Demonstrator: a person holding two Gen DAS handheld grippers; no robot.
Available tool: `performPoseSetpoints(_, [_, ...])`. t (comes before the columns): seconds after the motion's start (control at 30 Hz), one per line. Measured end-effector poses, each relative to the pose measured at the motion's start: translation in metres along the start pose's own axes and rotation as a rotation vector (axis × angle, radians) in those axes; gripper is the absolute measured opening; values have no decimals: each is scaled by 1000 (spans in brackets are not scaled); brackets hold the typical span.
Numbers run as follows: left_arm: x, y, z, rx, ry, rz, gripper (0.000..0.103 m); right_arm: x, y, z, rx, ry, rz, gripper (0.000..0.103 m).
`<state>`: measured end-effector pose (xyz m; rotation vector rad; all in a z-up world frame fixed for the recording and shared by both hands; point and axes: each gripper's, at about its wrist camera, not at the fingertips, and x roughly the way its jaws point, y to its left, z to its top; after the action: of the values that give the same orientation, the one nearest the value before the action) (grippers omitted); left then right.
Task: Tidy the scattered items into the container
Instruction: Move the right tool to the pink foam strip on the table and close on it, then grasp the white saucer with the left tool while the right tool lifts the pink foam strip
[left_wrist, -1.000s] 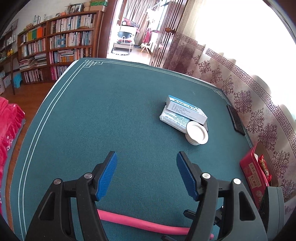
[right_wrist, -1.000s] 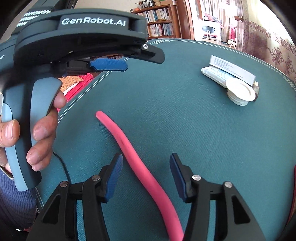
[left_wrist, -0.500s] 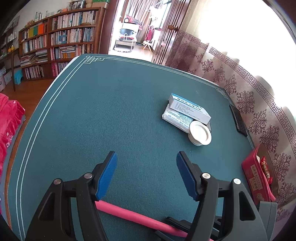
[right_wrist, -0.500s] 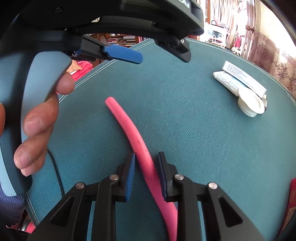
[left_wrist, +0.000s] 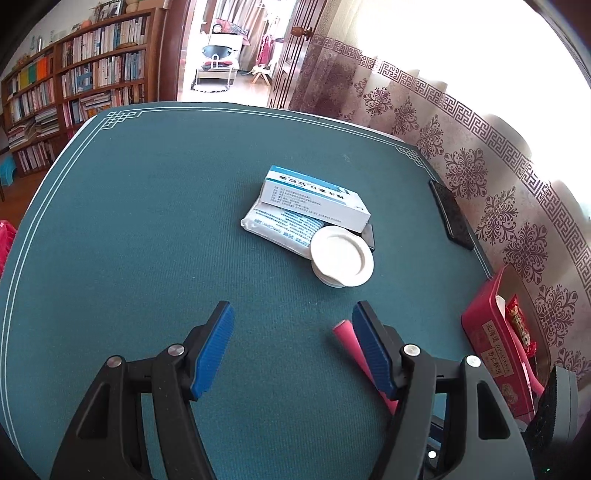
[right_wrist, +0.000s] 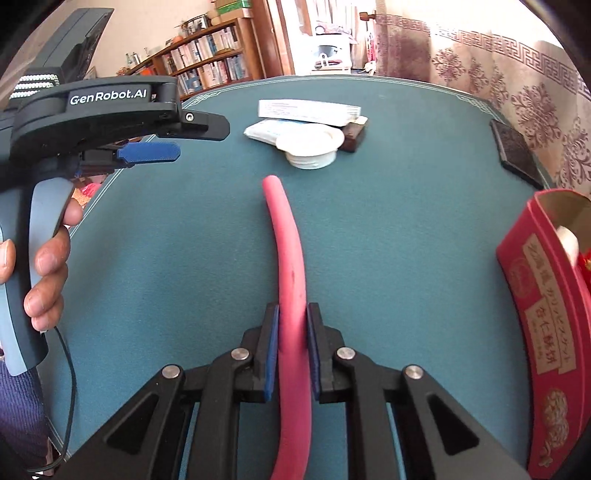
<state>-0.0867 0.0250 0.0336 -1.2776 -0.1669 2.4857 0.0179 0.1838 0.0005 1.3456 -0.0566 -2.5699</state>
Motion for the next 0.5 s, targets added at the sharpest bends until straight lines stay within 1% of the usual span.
performPoseSetpoints(0.13, [22,-21,9,40,4,10,69,-5,-11,-3,30,8,-44,16])
performPoseSetpoints(0.27, [47,-33,18,70,24,35,69,-8,-22,-6,65,8,-42,16])
performPoseSetpoints(0.33, [59,-37,20,71,36,36,69,-14,-27,-13,83,5,-34,16])
performPoseSetpoints(0.5, [78,-41,23,68,62,48,69,-16,-32,-14,100,-4,-12,16])
